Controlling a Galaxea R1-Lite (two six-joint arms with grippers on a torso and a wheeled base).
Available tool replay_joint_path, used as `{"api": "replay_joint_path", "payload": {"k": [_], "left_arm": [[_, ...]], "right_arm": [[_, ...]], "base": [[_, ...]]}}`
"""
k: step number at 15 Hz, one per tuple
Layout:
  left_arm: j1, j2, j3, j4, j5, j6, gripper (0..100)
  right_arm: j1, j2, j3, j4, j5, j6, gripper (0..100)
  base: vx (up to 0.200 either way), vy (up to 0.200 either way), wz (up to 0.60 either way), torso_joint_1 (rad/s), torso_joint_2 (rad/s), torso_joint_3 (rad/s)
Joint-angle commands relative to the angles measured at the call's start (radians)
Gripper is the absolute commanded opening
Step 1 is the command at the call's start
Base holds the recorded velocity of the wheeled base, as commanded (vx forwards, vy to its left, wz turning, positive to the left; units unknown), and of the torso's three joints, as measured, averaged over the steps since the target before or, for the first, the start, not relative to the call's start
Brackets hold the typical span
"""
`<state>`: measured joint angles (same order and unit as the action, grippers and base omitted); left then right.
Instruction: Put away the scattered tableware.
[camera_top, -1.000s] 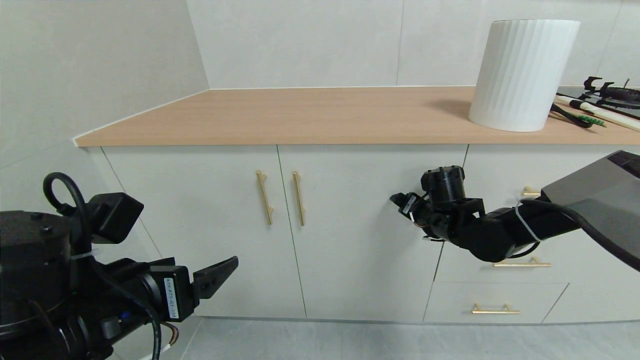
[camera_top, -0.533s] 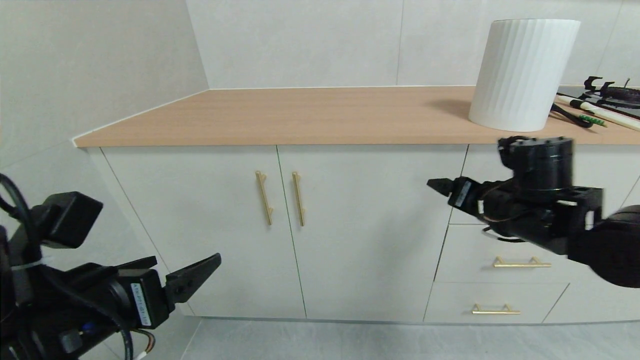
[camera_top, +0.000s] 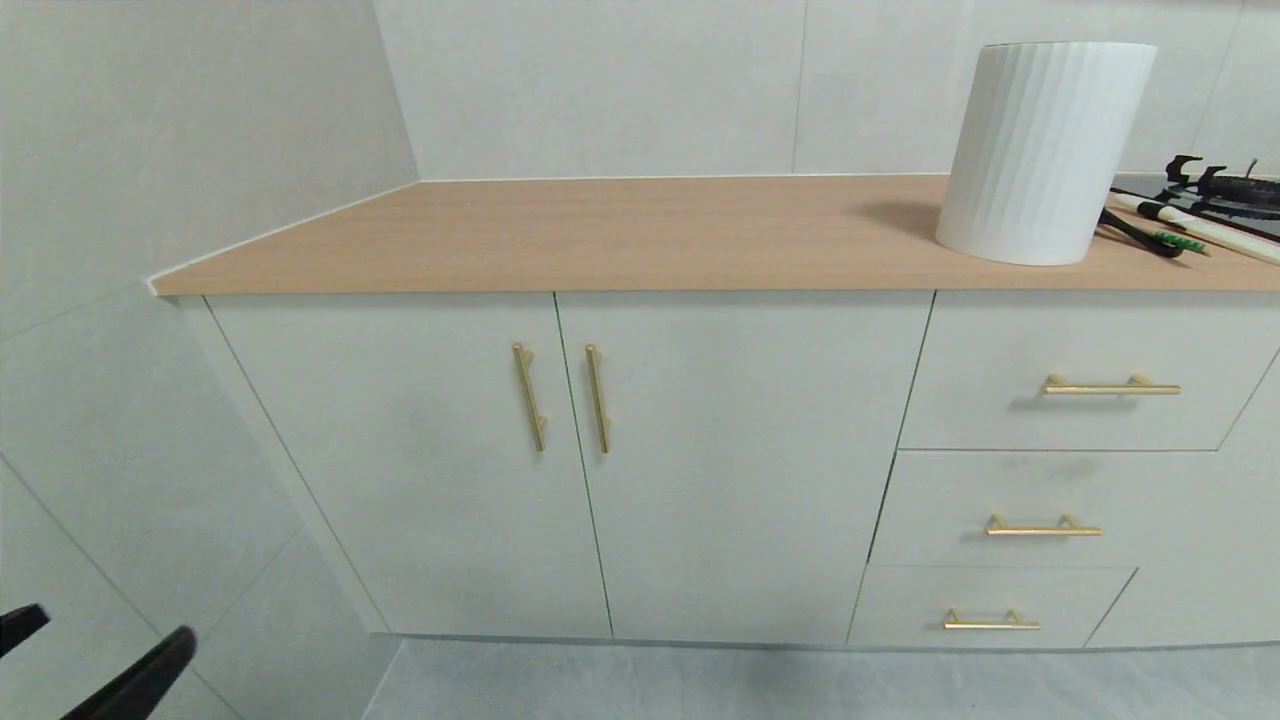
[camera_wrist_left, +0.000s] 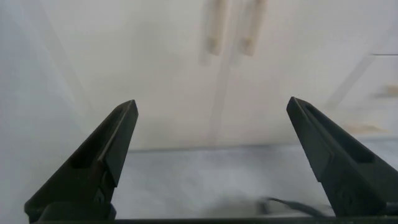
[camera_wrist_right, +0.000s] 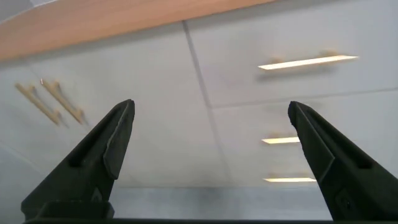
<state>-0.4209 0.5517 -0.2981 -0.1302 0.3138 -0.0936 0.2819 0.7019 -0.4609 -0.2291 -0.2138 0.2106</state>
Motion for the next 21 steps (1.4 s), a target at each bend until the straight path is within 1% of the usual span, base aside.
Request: {"api": "replay_joint_path", "payload": {"k": [1, 2, 3, 4, 5, 6, 7, 8, 10, 11, 12, 13, 14, 15, 16, 18, 19, 20, 21], "left_arm": [[0.152, -0.371, 0.014, 0.172, -0.01, 0.106, 100], [0.175, -0.431, 0.013, 0.204, -0.016, 0.106, 100], [0.203, -0.46, 0.013, 0.205, -0.004, 0.103, 100], [0.225, -0.457, 0.013, 0.185, 0.03, 0.095, 100], [0.226, -0.457, 0.013, 0.167, 0.047, 0.092, 100], [0.238, -0.455, 0.016, 0.138, 0.051, 0.101, 100], [0.269, -0.455, 0.019, 0.136, 0.051, 0.114, 100], [0.287, -0.455, 0.024, 0.133, 0.054, 0.121, 100], [0.289, -0.455, 0.037, 0.124, 0.094, 0.11, 100], [0.295, -0.455, 0.051, 0.116, 0.114, 0.097, 100], [0.306, -0.455, 0.057, 0.112, 0.122, 0.092, 100], [0.352, -0.463, 0.08, 0.093, 0.134, 0.08, 100], [0.389, -0.493, 0.091, 0.1, 0.125, 0.086, 100], [0.415, -0.552, 0.116, 0.127, 0.077, 0.124, 100], [0.416, -0.552, 0.139, 0.121, 0.074, 0.134, 100], [0.416, -0.552, 0.182, 0.109, 0.05, 0.134, 100], [0.416, -0.552, 0.231, 0.106, -0.01, 0.137, 100], [0.416, -0.552, 0.274, 0.1, -0.038, 0.147, 100], [0.415, -0.552, 0.298, 0.083, -0.041, 0.173, 100]], "right_arm": [[-0.078, -0.536, 0.079, 0.333, 0.007, -0.094, 100], [-0.093, -0.584, 0.079, 0.369, 0.004, -0.106, 100], [-0.112, -0.602, 0.08, 0.384, -0.015, -0.126, 100], [-0.119, -0.601, 0.077, 0.381, -0.053, -0.128, 100], [-0.119, -0.601, 0.074, 0.379, -0.067, -0.129, 100], [-0.142, -0.601, 0.067, 0.378, -0.071, -0.132, 100], [-0.184, -0.601, 0.071, 0.378, -0.07, -0.131, 100], [-0.214, -0.608, 0.074, 0.381, -0.067, -0.131, 100], [-0.265, -0.656, 0.097, 0.392, -0.045, -0.134, 100], [-0.285, -0.687, 0.107, 0.413, -0.042, -0.14, 100], [-0.288, -0.691, 0.114, 0.425, -0.047, -0.14, 100], [-0.288, -0.699, 0.136, 0.429, -0.058, -0.134, 100], [-0.287, -0.699, 0.142, 0.429, -0.058, -0.129, 100], [-0.287, -0.699, 0.168, 0.425, -0.055, -0.126, 100], [-0.288, -0.699, 0.2, 0.418, -0.052, -0.129, 100], [-0.288, -0.699, 0.272, 0.399, -0.048, -0.131, 100], [-0.288, -0.699, 0.338, 0.35, -0.038, -0.137, 100], [-0.288, -0.699, 0.389, 0.291, -0.012, -0.16, 100], [-0.288, -0.699, 0.436, 0.223, 0.014, -0.195, 100]], "base": [[0.0, 0.0, 0.0, 0.0, 0.0, 0.0], [0.0, 0.0, 0.0, 0.0, 0.0, 0.0], [0.0, 0.0, 0.0, 0.0, 0.0, 0.0], [0.0, 0.0, 0.0, 0.0, 0.0, 0.0], [0.0, 0.0, 0.0, 0.0, 0.0, 0.0], [0.0, 0.0, 0.0, 0.0, 0.0, 0.0], [0.0, 0.0, 0.0, 0.0, 0.0, 0.0], [0.0, 0.0, 0.0, 0.0, 0.0, 0.0], [0.0, 0.0, 0.0, 0.0, 0.0, 0.0], [0.0, 0.0, 0.0, 0.0, 0.0, 0.0], [0.0, 0.0, 0.0, 0.0, 0.0, 0.0], [0.0, 0.0, 0.0, 0.0, 0.0, 0.0], [0.0, 0.0, 0.0, 0.0, 0.0, 0.0], [0.0, 0.0, 0.0, 0.0, 0.0, 0.0], [0.0, 0.0, 0.0, 0.0, 0.0, 0.0], [0.0, 0.0, 0.0, 0.0, 0.0, 0.0], [0.0, 0.0, 0.0, 0.0, 0.0, 0.0], [0.0, 0.0, 0.0, 0.0, 0.0, 0.0], [0.0, 0.0, 0.0, 0.0, 0.0, 0.0]]}}
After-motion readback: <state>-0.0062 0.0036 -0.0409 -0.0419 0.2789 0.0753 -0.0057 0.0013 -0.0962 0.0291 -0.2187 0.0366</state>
